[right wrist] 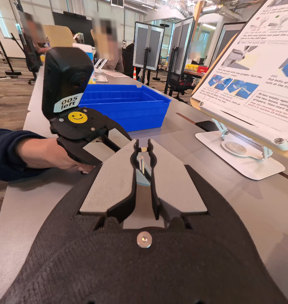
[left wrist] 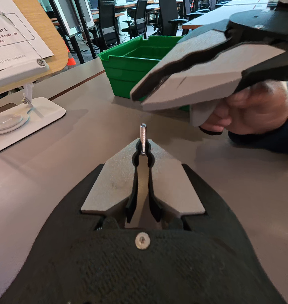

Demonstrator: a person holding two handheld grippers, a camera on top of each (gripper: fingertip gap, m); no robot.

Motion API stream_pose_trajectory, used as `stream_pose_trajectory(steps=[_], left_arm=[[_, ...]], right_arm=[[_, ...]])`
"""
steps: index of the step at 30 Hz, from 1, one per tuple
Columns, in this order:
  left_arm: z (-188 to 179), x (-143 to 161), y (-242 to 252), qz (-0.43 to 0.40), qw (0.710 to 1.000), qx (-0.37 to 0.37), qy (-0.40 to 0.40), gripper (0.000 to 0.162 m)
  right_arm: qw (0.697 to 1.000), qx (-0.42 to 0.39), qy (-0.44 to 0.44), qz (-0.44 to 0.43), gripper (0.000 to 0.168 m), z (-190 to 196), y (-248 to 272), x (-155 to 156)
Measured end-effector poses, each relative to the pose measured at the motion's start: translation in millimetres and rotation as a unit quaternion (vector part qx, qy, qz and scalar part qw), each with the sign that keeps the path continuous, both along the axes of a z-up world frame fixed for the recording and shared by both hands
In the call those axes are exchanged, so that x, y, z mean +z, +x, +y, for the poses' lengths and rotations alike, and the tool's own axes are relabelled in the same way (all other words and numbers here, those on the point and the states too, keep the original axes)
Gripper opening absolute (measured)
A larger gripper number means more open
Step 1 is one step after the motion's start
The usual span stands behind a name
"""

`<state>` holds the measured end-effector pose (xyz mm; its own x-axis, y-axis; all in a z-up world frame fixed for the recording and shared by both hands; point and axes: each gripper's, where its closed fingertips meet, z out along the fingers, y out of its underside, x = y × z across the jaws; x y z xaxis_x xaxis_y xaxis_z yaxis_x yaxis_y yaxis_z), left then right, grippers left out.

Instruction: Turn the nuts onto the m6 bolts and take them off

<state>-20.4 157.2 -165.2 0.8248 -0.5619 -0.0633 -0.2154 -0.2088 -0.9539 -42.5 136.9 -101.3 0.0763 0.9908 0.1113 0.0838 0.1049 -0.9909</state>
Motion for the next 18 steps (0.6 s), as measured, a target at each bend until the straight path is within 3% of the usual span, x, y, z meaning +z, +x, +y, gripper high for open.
stream_pose_trajectory(steps=[5,7,9,11,13,16,18], left_arm=[[0.5,-2.9,0.2,0.001,1.000,-0.004,-0.002,0.004],[-0.3,-2.6,1.7,0.001,1.000,-0.008,-0.002,0.004],[-2.1,-2.9,4.3,0.002,1.000,-0.015,-0.005,0.003],[-3.4,-3.0,6.8,0.001,1.000,-0.022,-0.007,0.003],[-4.5,-4.0,9.7,0.003,1.000,-0.028,-0.008,0.003],[-5.4,-6.0,13.7,0.005,0.999,-0.039,-0.010,0.004],[-6.2,-5.3,14.4,0.005,0.999,-0.043,-0.007,0.003]], right_arm=[[0.997,-0.058,0.030,0.029,0.008,2.3,42.6,50.7],[0.990,-0.126,0.068,0.008,0.007,27.1,79.1,69.6],[0.974,-0.205,0.075,-0.060,0.007,70.2,123.2,65.7],[0.953,-0.261,0.037,-0.150,0.007,113.0,167.2,38.1],[0.930,-0.262,-0.045,-0.254,0.007,132.1,196.6,-11.1],[0.874,-0.252,-0.128,-0.396,0.008,134.1,225.9,-86.4],[0.852,-0.250,-0.144,-0.438,0.010,129.6,235.2,-106.9]])
